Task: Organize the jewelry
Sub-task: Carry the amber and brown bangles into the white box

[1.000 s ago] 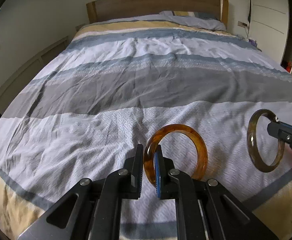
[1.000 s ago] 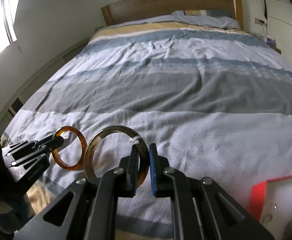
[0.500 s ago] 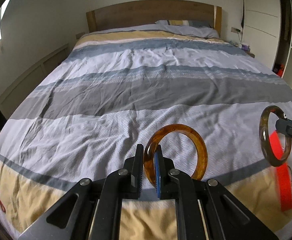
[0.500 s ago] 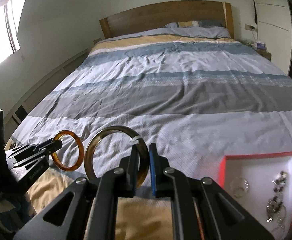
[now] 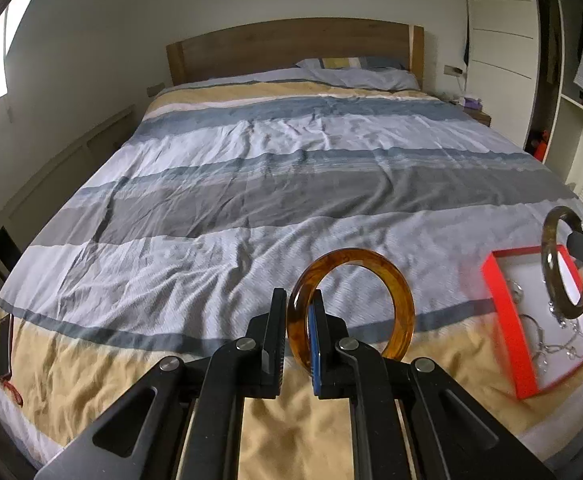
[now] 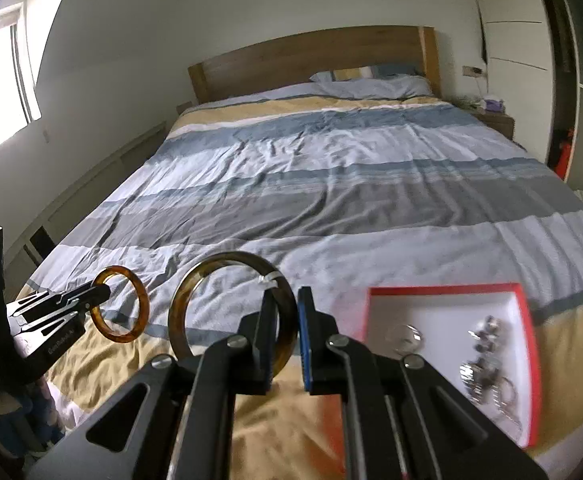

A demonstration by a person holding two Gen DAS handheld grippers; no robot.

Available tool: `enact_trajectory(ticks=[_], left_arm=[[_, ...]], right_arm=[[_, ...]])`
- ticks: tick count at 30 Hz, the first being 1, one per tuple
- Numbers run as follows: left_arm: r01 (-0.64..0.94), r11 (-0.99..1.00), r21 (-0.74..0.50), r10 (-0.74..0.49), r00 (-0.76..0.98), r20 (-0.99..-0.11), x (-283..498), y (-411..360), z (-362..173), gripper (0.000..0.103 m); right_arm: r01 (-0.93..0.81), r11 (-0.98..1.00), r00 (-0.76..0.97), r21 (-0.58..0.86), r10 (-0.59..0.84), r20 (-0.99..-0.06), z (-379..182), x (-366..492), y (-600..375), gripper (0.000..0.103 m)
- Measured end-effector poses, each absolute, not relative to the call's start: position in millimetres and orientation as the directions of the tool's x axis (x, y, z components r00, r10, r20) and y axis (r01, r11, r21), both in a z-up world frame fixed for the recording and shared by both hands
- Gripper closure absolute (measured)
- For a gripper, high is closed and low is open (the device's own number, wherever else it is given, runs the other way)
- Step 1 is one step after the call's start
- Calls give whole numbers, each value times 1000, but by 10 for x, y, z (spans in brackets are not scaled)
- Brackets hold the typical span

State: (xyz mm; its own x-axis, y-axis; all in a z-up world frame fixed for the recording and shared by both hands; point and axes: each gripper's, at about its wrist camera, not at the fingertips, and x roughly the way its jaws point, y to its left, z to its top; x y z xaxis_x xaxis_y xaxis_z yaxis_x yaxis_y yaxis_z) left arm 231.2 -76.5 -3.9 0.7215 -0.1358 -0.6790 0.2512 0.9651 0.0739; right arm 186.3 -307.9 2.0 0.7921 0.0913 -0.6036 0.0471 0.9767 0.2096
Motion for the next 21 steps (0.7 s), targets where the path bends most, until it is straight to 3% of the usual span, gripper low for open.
enact_trajectory(ticks=[21], left_arm=[[395,906,152,-183,691,-699,1653,-2038,-33,93]], right_arm=[[203,948,794,243,-15,-608,-174,883,-4395,94]])
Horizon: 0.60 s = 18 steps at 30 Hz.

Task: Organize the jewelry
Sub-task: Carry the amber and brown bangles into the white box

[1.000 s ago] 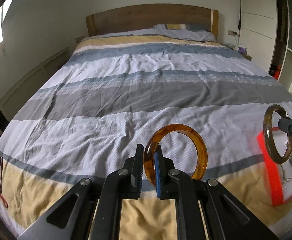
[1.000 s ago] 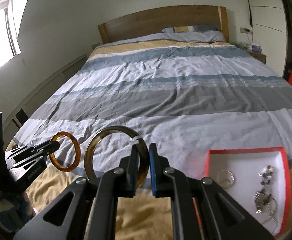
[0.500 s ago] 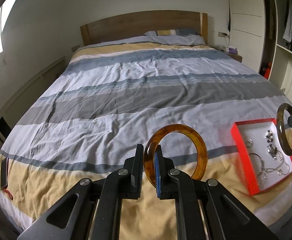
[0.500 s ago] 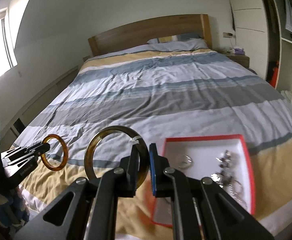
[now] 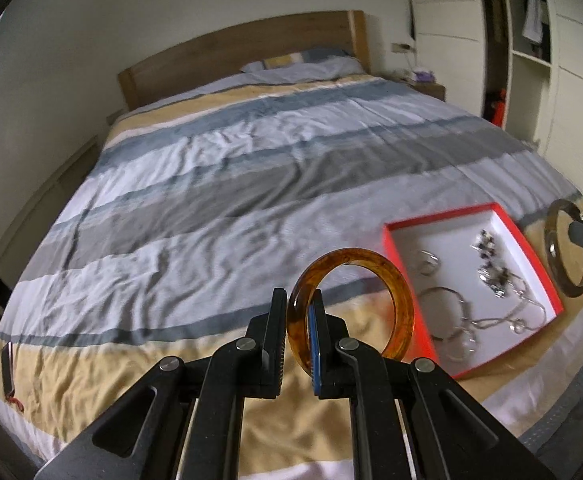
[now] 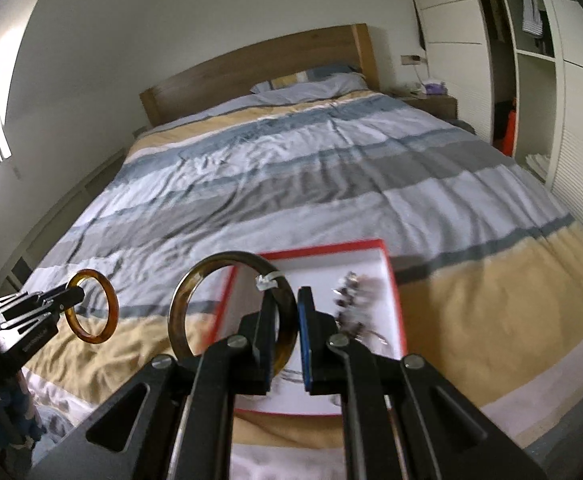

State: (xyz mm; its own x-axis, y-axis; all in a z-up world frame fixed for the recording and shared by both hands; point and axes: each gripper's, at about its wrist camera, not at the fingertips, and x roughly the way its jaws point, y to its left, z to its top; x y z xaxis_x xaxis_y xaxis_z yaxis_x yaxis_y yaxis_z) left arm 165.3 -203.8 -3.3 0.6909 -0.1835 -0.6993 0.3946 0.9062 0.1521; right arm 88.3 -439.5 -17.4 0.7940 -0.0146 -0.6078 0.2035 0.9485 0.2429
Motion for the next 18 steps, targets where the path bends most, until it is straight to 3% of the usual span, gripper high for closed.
enact_trajectory(ticks=[18], left_arm=[[560,814,153,-205,524,-827,1676,-3253,-917,93]], right_arm=[[260,948,686,184,-47,-726,-1030,959,-4883,94]])
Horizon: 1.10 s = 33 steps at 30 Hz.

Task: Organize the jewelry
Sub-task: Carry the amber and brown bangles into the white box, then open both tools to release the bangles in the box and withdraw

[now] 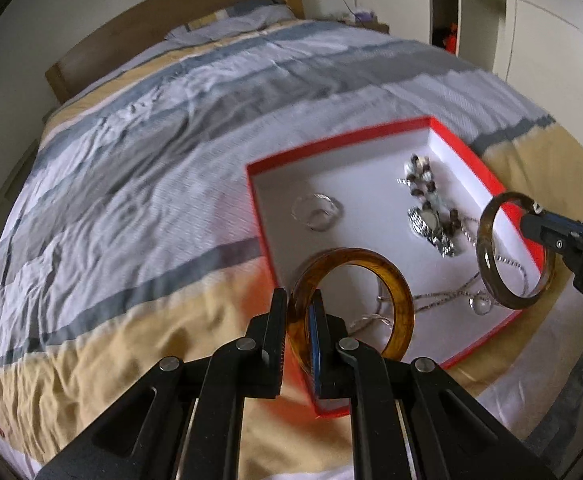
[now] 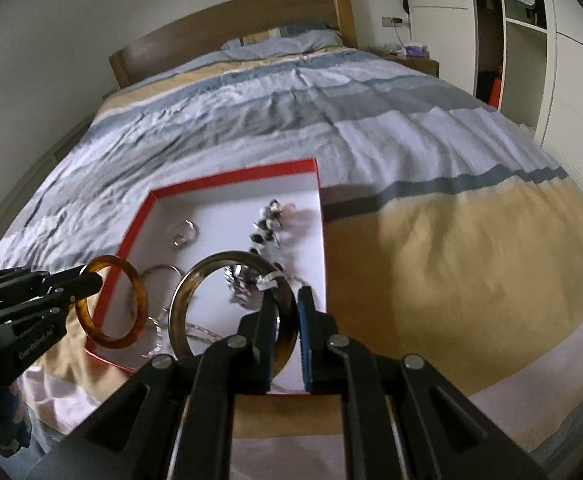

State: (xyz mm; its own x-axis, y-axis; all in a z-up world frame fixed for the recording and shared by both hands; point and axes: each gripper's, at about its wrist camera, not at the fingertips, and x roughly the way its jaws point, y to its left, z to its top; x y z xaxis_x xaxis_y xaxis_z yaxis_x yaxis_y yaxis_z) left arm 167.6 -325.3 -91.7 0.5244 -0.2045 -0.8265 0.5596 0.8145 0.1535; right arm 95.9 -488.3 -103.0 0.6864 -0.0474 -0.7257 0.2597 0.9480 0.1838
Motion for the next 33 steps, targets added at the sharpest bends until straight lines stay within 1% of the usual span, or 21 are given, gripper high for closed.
enact_trajectory(ticks=[5,9,12,15,18,23,26,27,29,30,31,33], left_arm=[[574,807,142,-195,485,-853,1666,-3329,-1138,93],[581,802,138,-194,473,-859,1654,-3343,-1218,93],[576,808,129,-190,461,-867,1658,-3342,-1255,90],[572,811,125,-189,458,-869,1650,-3341,-1287,90],[575,810,115,-194,448,-873,1650,-3342,-1285,89],[573,816,73,-214,417,-883,1647,-3333,-1267,85],[580,812,64,-228,416,-880,1592,-3332,-1221,77],[582,811,61,-233,416,-879,1569,-3334,-1207,73],[583,810,68,-235,429,-872,1515,-3333,-1147,60],[583,810,67,-244,438,-865,1486,-3314,-1096,57],[582,811,65,-248,442,-862,1472,-3301,-1065,56],[575,816,60,-259,456,-852,1426,-3244,-948,54]], right_arm=[[241,955,672,171,-37,-739,-1135,982,-4883,94],[195,974,650,116,-39,-759,-1215,1035,-4804,93],[162,982,634,97,-28,-773,-1259,1063,-4759,92],[142,988,614,65,-36,-788,-1320,1077,-4705,91],[140,987,606,75,-26,-795,-1326,1078,-4718,91],[133,989,594,71,-22,-804,-1299,1071,-4690,88],[133,989,594,68,-25,-804,-1265,1056,-4679,85],[132,989,595,70,-23,-803,-1256,1047,-4673,83],[129,989,595,67,-24,-803,-1234,1024,-4654,80],[133,989,596,58,-34,-802,-1215,1009,-4644,74],[140,989,598,51,-43,-800,-1193,992,-4636,70],[156,986,609,61,-48,-792,-1117,938,-4656,69]])
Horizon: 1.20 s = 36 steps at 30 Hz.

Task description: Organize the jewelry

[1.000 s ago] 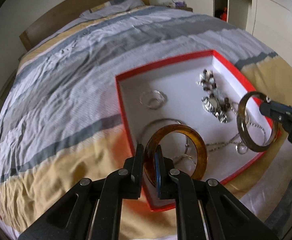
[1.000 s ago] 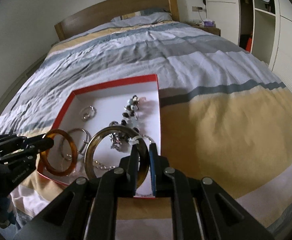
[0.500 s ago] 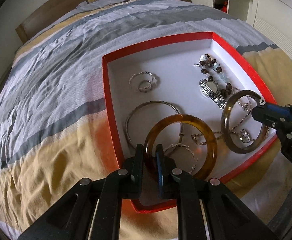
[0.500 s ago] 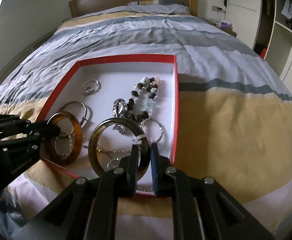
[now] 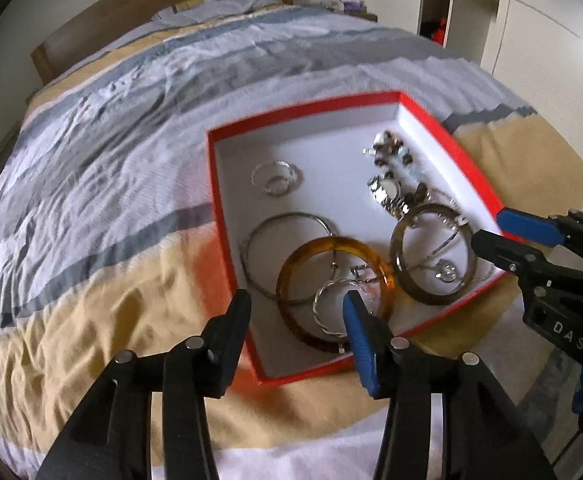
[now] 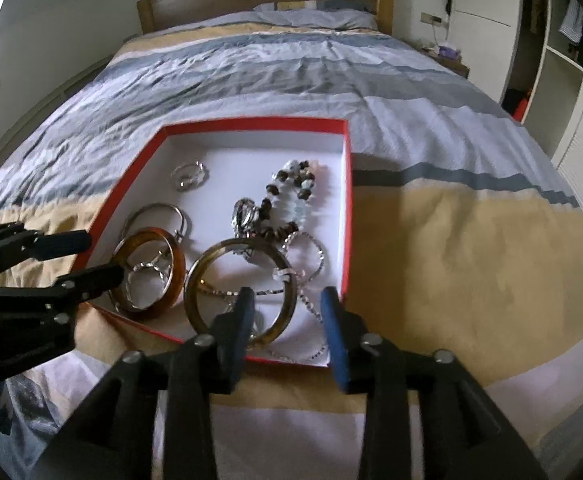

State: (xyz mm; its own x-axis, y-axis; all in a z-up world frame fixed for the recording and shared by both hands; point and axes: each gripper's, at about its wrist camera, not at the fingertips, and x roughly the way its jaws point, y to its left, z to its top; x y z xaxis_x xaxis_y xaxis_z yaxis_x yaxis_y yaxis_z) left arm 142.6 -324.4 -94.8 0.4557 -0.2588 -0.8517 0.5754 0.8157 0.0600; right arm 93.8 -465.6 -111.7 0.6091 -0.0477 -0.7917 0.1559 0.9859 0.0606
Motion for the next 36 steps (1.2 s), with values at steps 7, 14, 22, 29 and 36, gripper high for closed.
enact_trajectory(ticks=[7,14,22,29,36], left_arm=[[525,850,39,-288,525,-801,1294,-2958,-538,38],[473,880,46,-291,612,-736,1105,-2623,-158,27],[438,899,32,-290,646,-706,895,-2199,43,23],[399,916,29,-273,676,-685,770,-1845,126,21],[357,933,33,-246,704,-667,710,-1446,216,16]], right_arm=[[190,979,652,76,-68,-755,-793,741,-4608,69],[177,981,692,78,-68,-719,-458,567,-4300,62],[160,984,706,84,-55,-706,-275,440,-3887,60],[130,989,708,64,-47,-705,-169,384,-3517,60],[122,991,721,50,-54,-690,-42,370,-3187,54]])
